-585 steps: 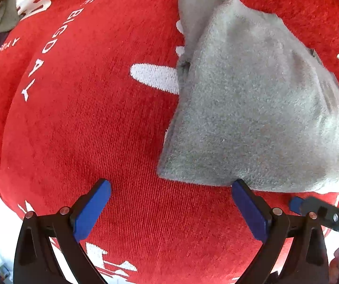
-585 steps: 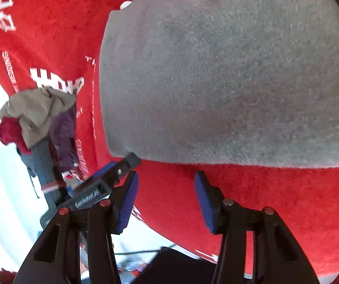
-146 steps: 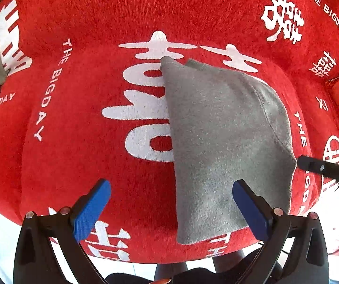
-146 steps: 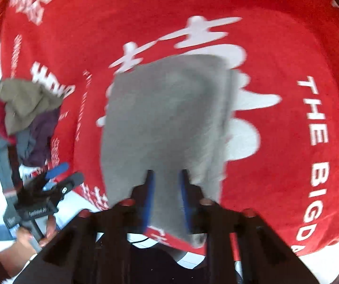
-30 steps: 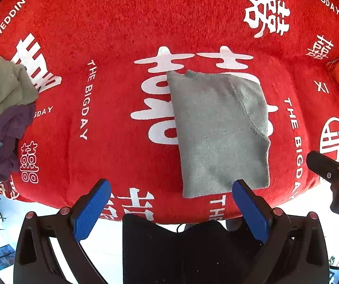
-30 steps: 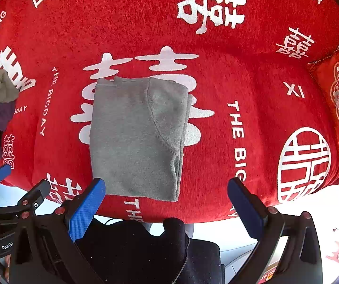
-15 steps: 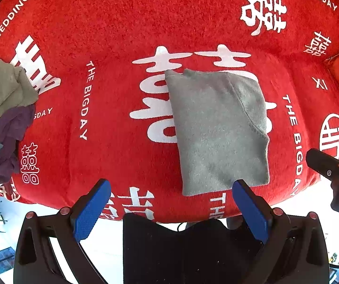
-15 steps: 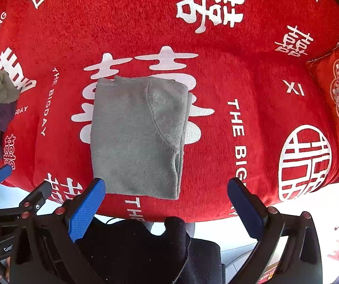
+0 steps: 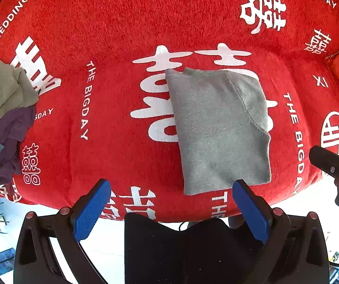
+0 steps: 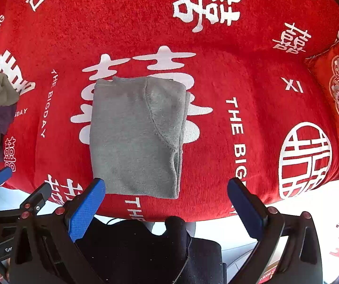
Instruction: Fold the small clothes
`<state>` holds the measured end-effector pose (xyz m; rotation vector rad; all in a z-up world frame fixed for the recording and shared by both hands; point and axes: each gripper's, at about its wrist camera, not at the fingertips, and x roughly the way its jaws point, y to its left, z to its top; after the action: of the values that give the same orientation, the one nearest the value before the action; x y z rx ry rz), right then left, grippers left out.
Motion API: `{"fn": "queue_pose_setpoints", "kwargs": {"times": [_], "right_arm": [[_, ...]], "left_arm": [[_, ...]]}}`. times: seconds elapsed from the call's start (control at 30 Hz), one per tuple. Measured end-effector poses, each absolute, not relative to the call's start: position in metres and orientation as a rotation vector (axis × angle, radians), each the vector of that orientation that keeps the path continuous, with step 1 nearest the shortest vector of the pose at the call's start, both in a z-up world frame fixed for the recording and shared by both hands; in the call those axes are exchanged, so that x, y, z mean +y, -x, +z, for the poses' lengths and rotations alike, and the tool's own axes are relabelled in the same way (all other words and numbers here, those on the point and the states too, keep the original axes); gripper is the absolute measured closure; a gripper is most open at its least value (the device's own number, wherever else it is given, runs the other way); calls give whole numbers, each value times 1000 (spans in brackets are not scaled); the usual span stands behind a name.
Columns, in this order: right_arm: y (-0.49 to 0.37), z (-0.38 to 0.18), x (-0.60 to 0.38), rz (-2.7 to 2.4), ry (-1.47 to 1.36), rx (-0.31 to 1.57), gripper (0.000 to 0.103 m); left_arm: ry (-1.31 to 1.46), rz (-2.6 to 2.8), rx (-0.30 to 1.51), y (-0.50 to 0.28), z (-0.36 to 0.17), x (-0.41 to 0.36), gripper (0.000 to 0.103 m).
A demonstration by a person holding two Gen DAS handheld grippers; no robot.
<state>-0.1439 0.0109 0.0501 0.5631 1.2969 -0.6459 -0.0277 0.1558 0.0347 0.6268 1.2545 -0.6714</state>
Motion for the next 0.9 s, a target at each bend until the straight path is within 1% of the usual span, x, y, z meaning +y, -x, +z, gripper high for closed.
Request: {"fn": "queue_pose_setpoints", "kwargs": {"times": [0.9], "right_arm": [[149,47,14,-654,-566,1293,0]], "left_arm": [[-627,-659,1241,25,34,162,0]]}}
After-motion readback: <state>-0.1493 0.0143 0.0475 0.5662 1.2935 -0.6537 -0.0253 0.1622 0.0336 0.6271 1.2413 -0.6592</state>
